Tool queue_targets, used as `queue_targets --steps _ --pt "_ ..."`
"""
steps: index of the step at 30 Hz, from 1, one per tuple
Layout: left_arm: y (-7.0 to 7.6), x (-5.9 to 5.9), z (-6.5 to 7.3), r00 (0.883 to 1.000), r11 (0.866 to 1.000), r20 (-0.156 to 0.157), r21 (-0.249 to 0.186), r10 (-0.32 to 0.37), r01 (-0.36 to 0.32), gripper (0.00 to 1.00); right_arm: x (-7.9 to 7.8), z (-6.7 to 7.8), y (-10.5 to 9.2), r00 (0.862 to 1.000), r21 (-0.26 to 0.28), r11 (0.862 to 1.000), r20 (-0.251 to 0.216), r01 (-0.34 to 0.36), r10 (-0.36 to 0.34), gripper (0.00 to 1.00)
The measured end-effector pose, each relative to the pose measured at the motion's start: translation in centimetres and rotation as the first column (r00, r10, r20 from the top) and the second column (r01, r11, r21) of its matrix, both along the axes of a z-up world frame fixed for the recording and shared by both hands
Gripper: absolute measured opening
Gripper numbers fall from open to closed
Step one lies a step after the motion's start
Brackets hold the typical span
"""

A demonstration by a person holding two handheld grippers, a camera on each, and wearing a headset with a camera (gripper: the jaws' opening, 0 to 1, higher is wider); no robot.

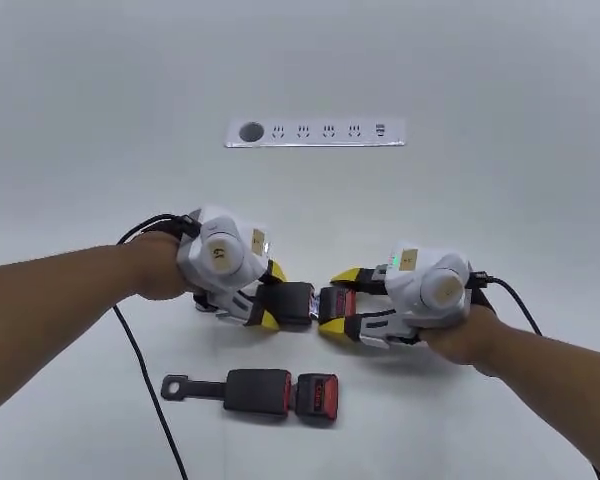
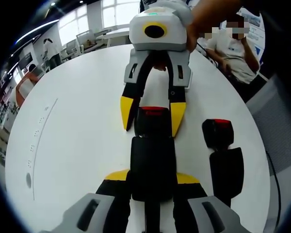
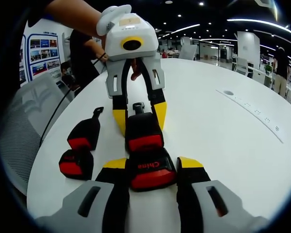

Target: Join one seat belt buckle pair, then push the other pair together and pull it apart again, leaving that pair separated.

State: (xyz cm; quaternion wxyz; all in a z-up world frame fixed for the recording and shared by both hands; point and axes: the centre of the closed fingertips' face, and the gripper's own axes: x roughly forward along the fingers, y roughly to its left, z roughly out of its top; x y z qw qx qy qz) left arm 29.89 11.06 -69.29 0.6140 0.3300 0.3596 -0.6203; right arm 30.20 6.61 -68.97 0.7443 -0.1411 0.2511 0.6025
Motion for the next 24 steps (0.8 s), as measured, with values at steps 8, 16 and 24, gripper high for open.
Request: queue_targets --steps 8,16,24 --pt "-0.1 0.0 -0.1 1.000 1.000 -0.001 0.001 0.021 -0.021 0.34 -0.1 0.0 -0.1 1.000 -0.017 1.000 0.000 -0.013 0.013 0.36" --pt "-0.1 0.0 -0.1 1.000 1.000 0.003 0.011 0.028 -0.028 0.34 0.1 0.0 -0.5 1.000 -0.027 0.999 0.000 -0.027 0.027 0.36" --pt "-0.2 -0.1 0.0 0.999 0.999 0.001 0.015 0.033 -0.033 0.34 0.0 0.0 -1.2 0.999 -0.043 0.998 0.004 -0.038 0.038 0.36"
